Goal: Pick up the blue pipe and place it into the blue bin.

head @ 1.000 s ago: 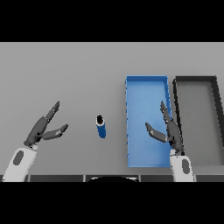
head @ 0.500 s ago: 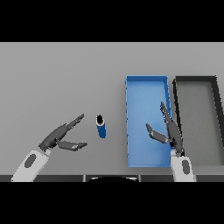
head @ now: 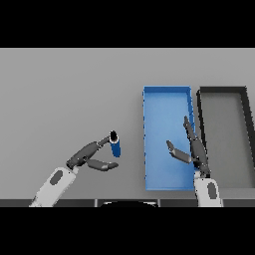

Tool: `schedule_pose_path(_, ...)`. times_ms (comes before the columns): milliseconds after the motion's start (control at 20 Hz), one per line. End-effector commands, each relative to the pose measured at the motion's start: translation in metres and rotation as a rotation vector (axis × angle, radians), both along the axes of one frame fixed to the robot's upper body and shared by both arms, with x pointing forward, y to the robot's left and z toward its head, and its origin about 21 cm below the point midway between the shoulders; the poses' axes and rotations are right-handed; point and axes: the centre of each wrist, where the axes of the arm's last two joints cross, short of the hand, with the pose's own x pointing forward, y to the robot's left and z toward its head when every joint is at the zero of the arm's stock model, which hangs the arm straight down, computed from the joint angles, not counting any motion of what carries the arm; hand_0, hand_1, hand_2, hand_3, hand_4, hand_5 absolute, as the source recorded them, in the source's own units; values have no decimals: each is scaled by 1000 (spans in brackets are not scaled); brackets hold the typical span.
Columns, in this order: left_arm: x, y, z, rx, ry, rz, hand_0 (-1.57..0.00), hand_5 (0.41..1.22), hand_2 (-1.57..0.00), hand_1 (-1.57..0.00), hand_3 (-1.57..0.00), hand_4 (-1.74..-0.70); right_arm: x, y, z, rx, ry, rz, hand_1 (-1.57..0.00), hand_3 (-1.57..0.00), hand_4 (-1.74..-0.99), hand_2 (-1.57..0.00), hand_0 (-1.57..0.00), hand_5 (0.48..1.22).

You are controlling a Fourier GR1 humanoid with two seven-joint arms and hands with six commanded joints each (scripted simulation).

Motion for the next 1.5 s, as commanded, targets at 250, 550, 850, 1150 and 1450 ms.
schedule_pose_path(250, 15, -29, -15, -14, -39, -19, 1, 445, 1, 1, 1, -1075, -2, -4, -1, 3, -7, -4, 1, 1, -1267, 1, 1, 598)
schedule_pose_path(550, 26, -49, -24, -176, 30, 12, -187, 730, -481, -348, -519, -1253, -4, -4, -3, 6, -7, 3, 1, 1, -1260, 1, 1, 600)
schedule_pose_path(850, 16, -63, -29, -213, 1, 41, -1201, 1092, -1285, -1250, -1215, -1604, -1, -6, 3, 2, -9, 0, 1, 1, -1260, 1, 1, 614)
schedule_pose_path(1150, 13, -77, -10, -289, -105, 6, -1474, 1187, -1496, -1487, -1403, -1699, 0, -3, 0, -15, -5, 4, 1, 1, -1244, 1, 1, 623)
schedule_pose_path(1450, 17, -88, 33, -369, -196, -76, -1546, 1212, -1551, -1549, -1444, -1721, 1, -7, -3, -31, -3, 6, 1, 1, -1219, 1, 1, 634)
